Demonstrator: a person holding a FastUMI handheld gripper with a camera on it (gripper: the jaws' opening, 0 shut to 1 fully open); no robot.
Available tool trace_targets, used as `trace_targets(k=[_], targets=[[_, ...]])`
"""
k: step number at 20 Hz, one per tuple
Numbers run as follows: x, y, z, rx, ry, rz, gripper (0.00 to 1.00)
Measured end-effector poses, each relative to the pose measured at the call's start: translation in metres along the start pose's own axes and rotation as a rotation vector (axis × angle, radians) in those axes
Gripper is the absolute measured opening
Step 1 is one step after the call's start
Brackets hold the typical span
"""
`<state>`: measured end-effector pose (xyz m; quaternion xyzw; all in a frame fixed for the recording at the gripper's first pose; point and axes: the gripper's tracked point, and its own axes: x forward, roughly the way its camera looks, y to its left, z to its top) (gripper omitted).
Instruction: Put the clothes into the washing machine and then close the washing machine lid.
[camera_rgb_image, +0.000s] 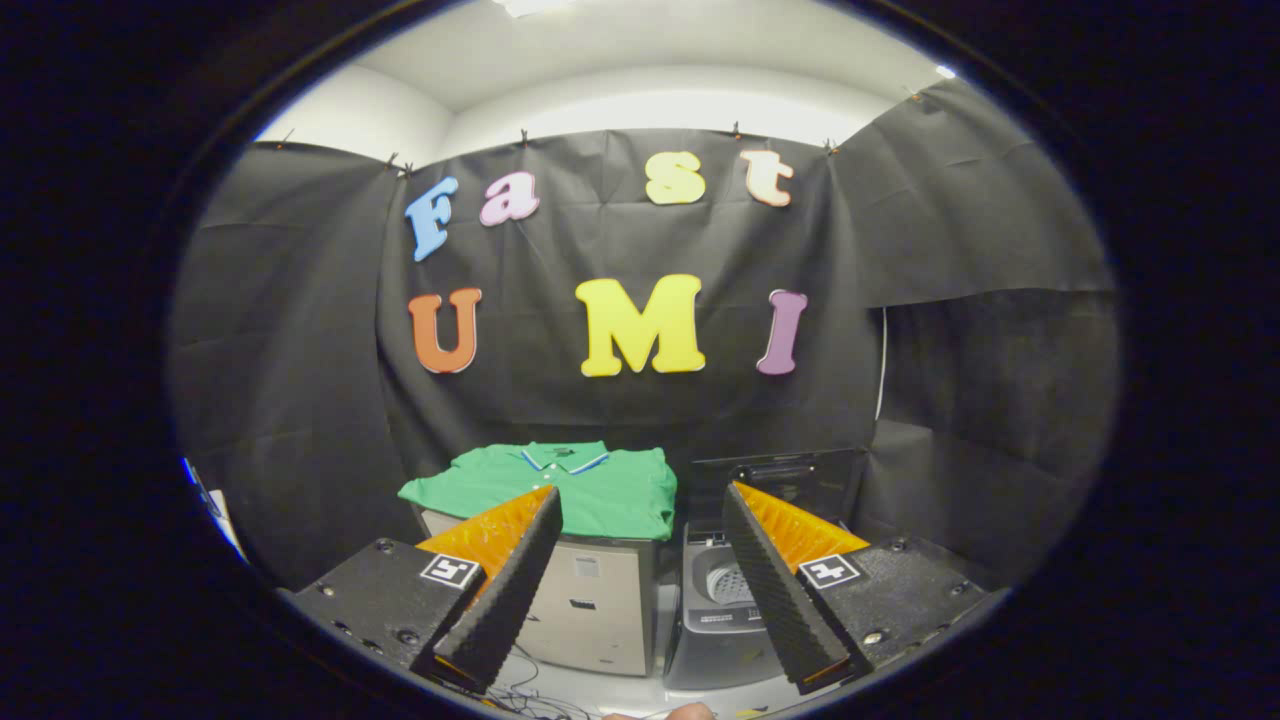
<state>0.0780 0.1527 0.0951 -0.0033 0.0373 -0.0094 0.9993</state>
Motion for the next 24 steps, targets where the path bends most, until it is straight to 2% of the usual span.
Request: trace_targets(k=[6, 13, 17, 21, 24], targets=[[0.073, 0.052, 0.022, 0.0, 0.083, 0.069, 1.0], [0.178, 0.095, 0.019, -0.015, 0.283, 0.147, 1.0], [0.229, 0.125, 0.003, -0.039, 0.477, 0.211, 1.0], [0.276, 0.145, -0.016, -0.131, 0.627, 0.258, 1.0], [0.297, 0.148, -0.043, -0.162, 0.775, 0.237, 1.0]])
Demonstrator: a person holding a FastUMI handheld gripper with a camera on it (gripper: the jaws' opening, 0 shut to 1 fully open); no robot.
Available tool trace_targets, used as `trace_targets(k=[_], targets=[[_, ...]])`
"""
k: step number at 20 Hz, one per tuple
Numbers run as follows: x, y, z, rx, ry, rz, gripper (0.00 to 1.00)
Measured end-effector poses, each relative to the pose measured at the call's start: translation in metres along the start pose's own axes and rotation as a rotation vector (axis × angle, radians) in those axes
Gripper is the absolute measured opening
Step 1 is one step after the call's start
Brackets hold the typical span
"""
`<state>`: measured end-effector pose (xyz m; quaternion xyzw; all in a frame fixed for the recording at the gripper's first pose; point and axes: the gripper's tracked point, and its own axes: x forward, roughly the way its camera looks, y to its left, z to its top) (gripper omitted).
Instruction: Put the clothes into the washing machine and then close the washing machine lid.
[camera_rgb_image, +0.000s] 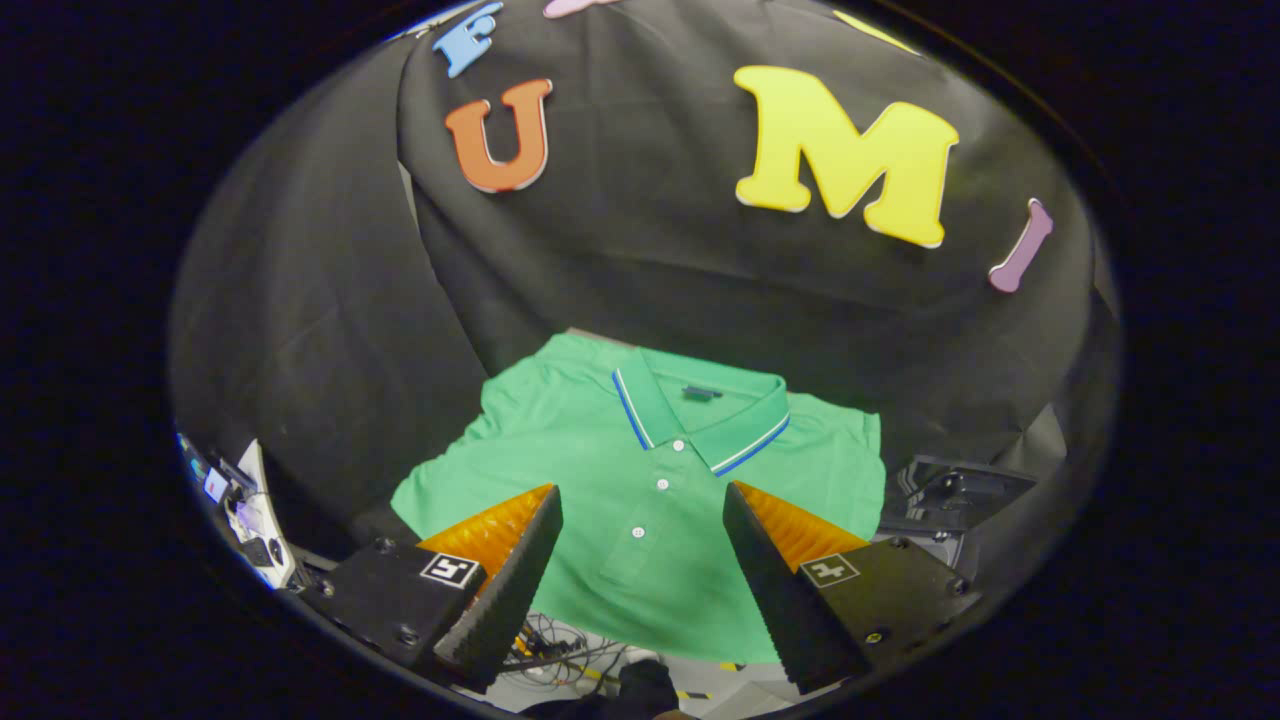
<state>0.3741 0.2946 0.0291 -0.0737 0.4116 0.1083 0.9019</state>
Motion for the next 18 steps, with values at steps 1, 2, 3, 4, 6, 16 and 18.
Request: trace_targets(k=[1, 2, 3, 4, 6, 16, 18], targets=[[0.01, 0.0, -0.006, 0.032, 0.059, 0.009, 1.0], [0.018, -0.001, -0.011, 0.068, 0.114, 0.013, 1.0], [0.027, -0.002, -0.014, 0.095, 0.155, 0.012, 1.0], [0.035, -0.004, -0.016, 0.108, 0.192, 0.015, 0.99], [0.04, -0.008, -0.015, 0.138, 0.251, 0.008, 0.99], [0.066, -0.004, -0.027, 0.175, 0.479, -0.058, 0.97], [0.07, -0.006, -0.025, 0.184, 0.476, -0.091, 0.96]])
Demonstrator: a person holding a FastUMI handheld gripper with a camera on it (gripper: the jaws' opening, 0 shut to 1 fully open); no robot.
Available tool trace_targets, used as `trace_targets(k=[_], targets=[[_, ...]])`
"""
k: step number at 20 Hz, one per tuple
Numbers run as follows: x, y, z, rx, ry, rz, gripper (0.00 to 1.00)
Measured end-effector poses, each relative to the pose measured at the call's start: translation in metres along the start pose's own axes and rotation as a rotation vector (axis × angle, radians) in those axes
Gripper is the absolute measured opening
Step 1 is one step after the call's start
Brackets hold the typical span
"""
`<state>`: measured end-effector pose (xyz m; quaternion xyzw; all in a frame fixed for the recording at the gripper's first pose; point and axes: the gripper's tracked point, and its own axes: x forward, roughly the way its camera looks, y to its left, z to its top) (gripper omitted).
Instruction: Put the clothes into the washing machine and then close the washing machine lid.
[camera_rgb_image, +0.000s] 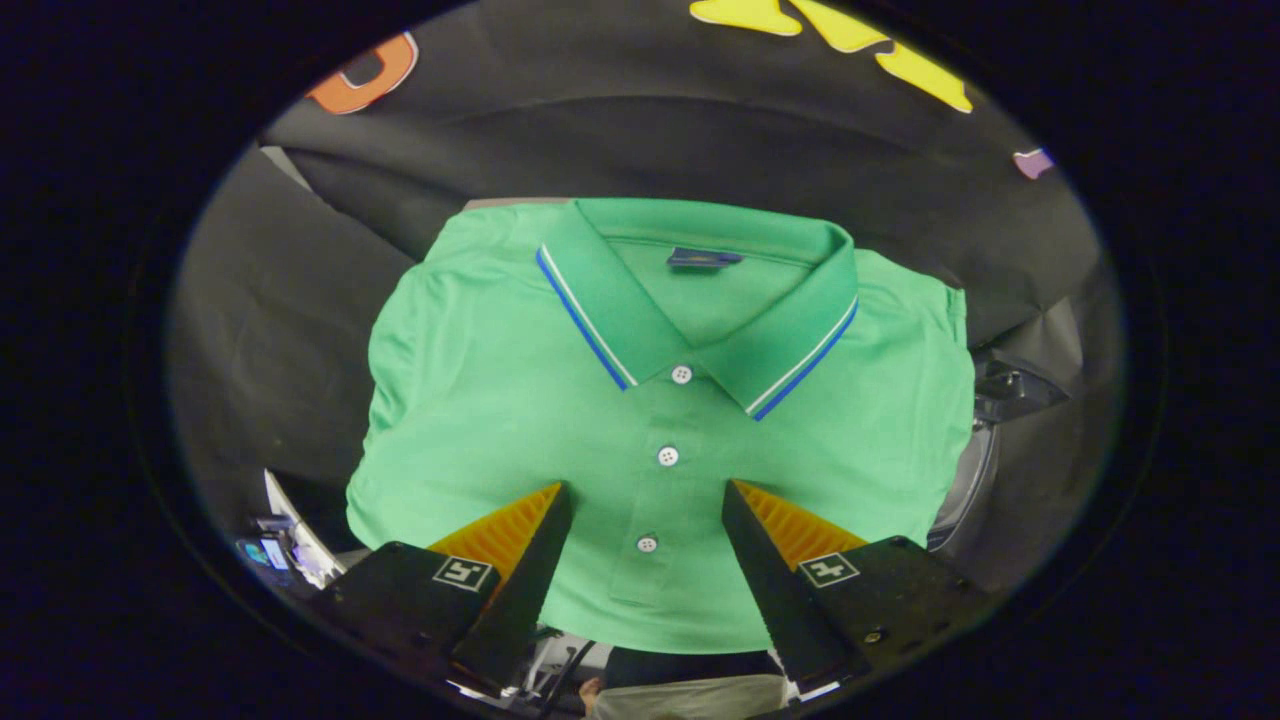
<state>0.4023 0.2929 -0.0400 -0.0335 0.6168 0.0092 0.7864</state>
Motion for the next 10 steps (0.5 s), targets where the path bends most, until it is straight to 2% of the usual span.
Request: trace_targets(k=[4, 10], targets=[[0.0037, 0.0071, 0.0013, 0.037, 0.031, -0.066, 0.95], [0.0031, 0.0036, 0.0025, 0.05, 0.058, -0.058, 0.93]])
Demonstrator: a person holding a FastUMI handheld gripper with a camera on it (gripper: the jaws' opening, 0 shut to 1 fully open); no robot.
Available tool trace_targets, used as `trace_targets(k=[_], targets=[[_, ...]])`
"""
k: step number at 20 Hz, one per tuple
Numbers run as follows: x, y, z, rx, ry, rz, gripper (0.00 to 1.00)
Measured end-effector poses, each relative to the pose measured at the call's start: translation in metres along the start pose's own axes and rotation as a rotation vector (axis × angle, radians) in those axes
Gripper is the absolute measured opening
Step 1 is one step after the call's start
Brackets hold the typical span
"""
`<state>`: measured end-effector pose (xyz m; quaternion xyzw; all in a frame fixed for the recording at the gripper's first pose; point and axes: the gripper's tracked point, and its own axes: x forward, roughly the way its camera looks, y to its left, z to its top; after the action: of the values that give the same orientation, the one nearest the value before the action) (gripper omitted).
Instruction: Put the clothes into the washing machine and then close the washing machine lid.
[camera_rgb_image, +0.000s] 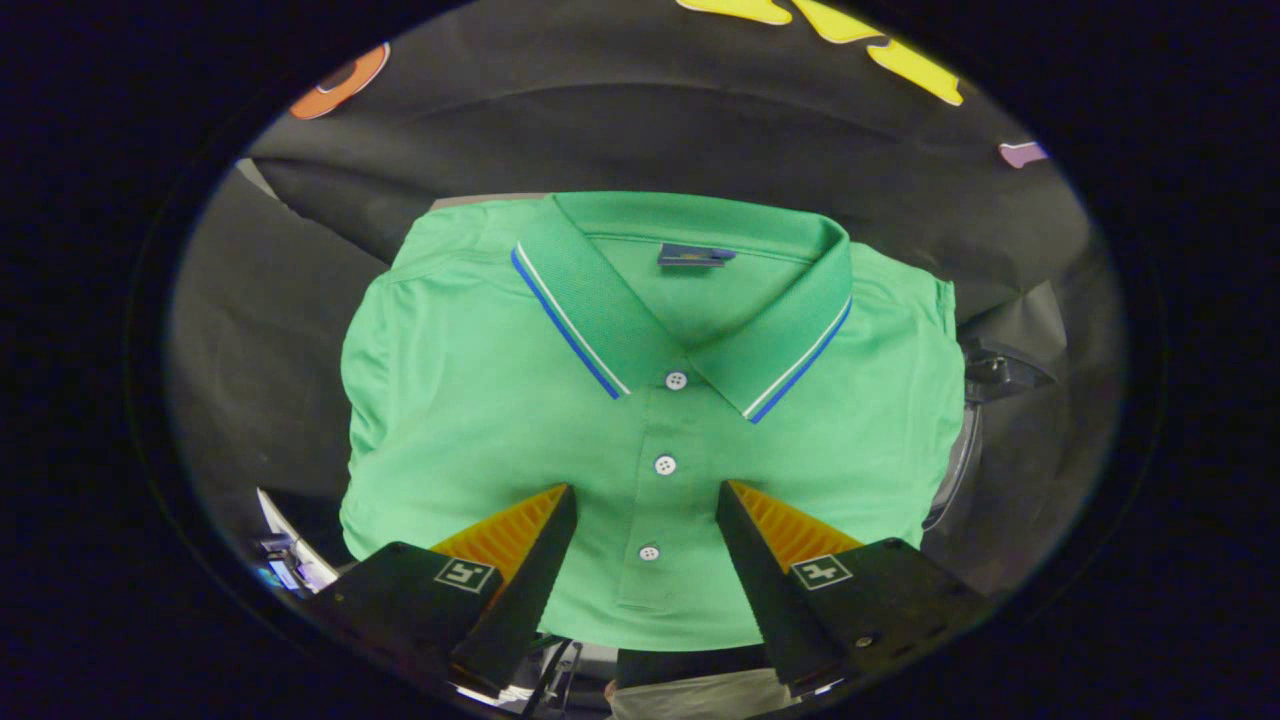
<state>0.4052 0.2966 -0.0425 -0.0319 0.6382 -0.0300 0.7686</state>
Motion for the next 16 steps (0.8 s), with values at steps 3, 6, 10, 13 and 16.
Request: trace_targets(k=[3, 6, 10, 13, 16], targets=[[-0.001, 0.003, 0.001, -0.077, 0.025, -0.009, 0.91], [-0.002, 0.003, 0.003, -0.06, 0.047, -0.01, 0.87], [-0.002, -0.002, 0.005, -0.054, 0.035, -0.001, 0.79], [-0.004, -0.007, 0.005, -0.098, 0.025, 0.003, 0.61], [-0.004, -0.008, 0.007, -0.108, 0.007, 0.002, 0.5]])
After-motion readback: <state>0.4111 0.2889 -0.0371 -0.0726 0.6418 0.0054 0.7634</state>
